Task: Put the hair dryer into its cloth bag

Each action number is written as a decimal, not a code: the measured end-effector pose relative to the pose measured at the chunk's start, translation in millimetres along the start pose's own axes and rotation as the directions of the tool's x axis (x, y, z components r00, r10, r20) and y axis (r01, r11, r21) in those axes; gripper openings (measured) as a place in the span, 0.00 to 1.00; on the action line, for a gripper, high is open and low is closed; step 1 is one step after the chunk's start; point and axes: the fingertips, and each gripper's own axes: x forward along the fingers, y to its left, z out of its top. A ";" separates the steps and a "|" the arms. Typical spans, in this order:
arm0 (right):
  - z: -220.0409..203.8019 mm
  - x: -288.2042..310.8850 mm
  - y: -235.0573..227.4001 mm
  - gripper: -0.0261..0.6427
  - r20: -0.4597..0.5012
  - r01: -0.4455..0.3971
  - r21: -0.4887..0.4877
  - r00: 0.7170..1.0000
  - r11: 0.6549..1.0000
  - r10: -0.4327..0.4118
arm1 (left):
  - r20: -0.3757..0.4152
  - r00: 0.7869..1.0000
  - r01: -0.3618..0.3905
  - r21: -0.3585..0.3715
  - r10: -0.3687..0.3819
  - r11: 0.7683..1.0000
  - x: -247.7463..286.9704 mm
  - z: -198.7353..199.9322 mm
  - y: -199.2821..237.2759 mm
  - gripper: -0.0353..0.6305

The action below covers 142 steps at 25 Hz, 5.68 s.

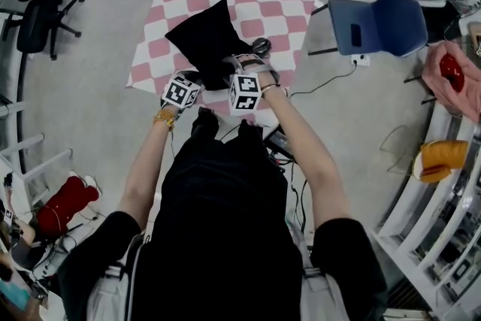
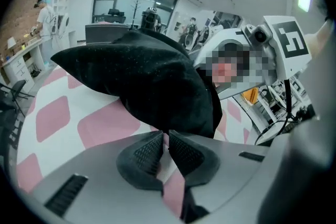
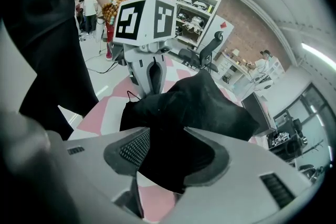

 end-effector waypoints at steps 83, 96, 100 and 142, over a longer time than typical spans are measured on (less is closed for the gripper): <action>-83.2 -29.2 -122.0 0.10 0.183 -0.329 0.257 0.940 0.909 0.288 | 0.443 0.893 0.037 -0.246 0.078 0.969 -79.6 136.1 -66.9 0.09; -150.4 2.8 -42.2 0.52 0.014 -0.138 -0.102 0.990 0.985 0.140 | 0.462 0.885 0.091 -0.281 0.052 0.955 -82.8 145.1 -69.4 0.09; -140.2 -3.5 -44.5 0.33 0.083 -0.160 0.050 0.984 0.986 0.155 | 0.420 0.907 0.081 -0.220 0.020 0.972 -70.6 142.8 -81.0 0.09; 110.0 -134.6 -158.7 0.15 0.641 -0.037 0.164 0.764 0.986 -0.079 | 0.638 0.768 0.114 -0.218 0.054 0.969 -174.3 150.1 -40.1 0.08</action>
